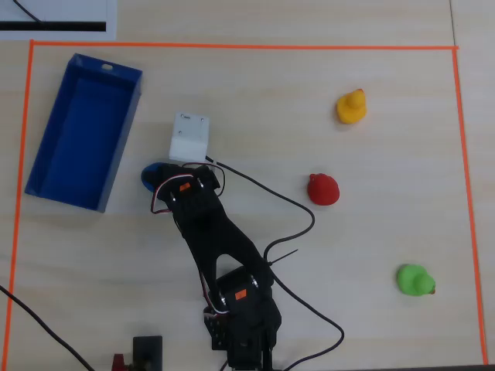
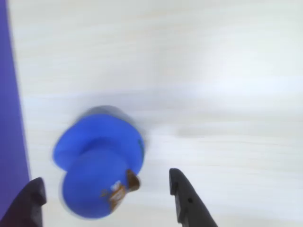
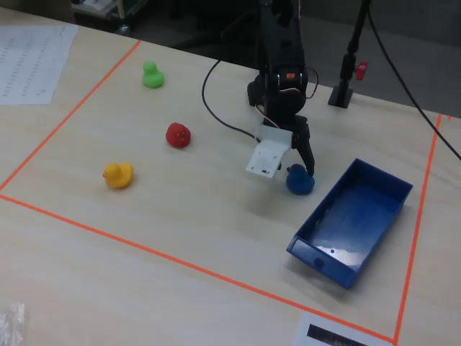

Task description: Grasp blue duck and put it into box.

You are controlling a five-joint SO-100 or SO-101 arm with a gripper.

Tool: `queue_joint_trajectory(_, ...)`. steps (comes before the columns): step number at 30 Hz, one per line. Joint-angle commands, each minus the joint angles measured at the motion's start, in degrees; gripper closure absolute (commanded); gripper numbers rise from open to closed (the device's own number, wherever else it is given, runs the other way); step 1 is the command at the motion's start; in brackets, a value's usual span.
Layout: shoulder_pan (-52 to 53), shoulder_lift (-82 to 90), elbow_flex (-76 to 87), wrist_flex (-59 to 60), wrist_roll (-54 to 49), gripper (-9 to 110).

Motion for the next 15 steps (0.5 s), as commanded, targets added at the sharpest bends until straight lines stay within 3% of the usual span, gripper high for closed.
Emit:
queue_joint_trajectory(1,-0.7,0.0,0.62,-2.2,0.79,69)
queue_joint_trajectory(5,-1.76,-0.44,1.85,-4.22,2.81,78)
queue_joint_trajectory(12,-4.22,-0.44,1.58,-5.36,7.12,80)
queue_joint_trajectory(15,-4.22,-0.79,1.05,-5.89,8.09,88)
